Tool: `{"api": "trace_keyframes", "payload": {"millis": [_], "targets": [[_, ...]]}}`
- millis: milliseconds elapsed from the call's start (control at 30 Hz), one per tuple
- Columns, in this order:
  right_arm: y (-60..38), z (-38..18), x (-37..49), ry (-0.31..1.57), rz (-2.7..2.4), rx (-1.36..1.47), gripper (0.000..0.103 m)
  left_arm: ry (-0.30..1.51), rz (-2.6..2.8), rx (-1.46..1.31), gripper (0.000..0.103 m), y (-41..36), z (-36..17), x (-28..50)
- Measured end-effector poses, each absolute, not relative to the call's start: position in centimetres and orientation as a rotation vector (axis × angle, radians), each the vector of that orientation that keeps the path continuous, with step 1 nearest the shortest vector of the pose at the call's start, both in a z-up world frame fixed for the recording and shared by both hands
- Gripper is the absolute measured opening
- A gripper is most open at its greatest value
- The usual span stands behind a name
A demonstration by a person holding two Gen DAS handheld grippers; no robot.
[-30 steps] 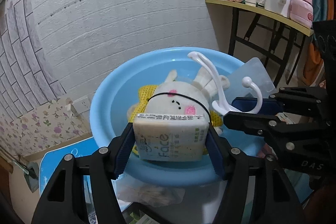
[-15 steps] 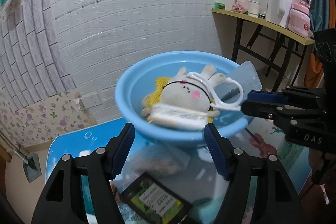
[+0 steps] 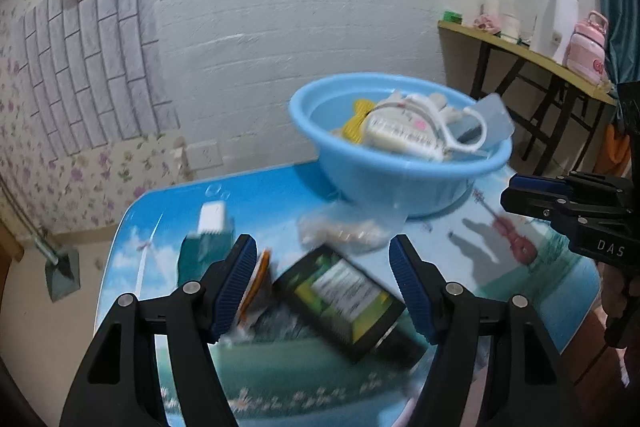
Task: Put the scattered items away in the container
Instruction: 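Lower the soap box and hook into the basin and open both tools, then grasp the black boxed item with the right tool while the left tool reaches the green packet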
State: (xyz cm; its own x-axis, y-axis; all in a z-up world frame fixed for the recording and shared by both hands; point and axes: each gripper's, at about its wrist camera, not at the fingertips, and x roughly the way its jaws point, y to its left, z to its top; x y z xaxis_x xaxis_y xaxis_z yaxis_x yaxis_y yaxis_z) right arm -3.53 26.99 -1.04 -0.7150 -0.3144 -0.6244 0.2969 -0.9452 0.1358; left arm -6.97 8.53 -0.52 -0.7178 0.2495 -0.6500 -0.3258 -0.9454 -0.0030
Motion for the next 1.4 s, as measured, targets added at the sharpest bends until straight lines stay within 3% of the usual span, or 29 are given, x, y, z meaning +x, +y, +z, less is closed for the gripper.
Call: {"api": "trace_keyframes", "payload": {"millis": [600, 700, 867, 933, 1033, 1200, 1400], "targets": [[23.0, -4.2, -3.3, -0.014, -2.535, 1.129, 0.027, 0.113, 2.697, -1.12, 0.068, 3.0, -4.1, -6.0], [22.7, -4.4, -3.6, -0.04, -2.522, 1.153, 0.038, 0.099, 2.698, -1.135, 0.068, 2.2, -4.3, -6.4], [21.5, -4.6, -3.9, -0.028, -2.504, 1.163, 0.04, 0.088, 2.72, -1.173, 0.067, 0.6, -4.7, -7.6], [20.8, -4.8, -4.1, -0.022, -2.488, 1.168, 0.04, 0.086, 2.72, -1.189, 0.06, 0.0, -4.8, -8.2], [19.8, -5.1, -4.2, -0.011, -2.455, 1.181, 0.042, 0.063, 2.718, -1.213, 0.059, -0.7, -5.1, -9.1], [18.2, -5.3, -4.5, 0.02, -2.431, 1.181, 0.06, 0.06, 2.696, -1.213, 0.059, -1.0, -5.4, -10.2], [17.2, -5.6, -5.0, 0.015, -2.423, 1.195, 0.066, 0.104, 2.655, -1.237, 0.059, -0.4, -6.2, -11.3]]}}
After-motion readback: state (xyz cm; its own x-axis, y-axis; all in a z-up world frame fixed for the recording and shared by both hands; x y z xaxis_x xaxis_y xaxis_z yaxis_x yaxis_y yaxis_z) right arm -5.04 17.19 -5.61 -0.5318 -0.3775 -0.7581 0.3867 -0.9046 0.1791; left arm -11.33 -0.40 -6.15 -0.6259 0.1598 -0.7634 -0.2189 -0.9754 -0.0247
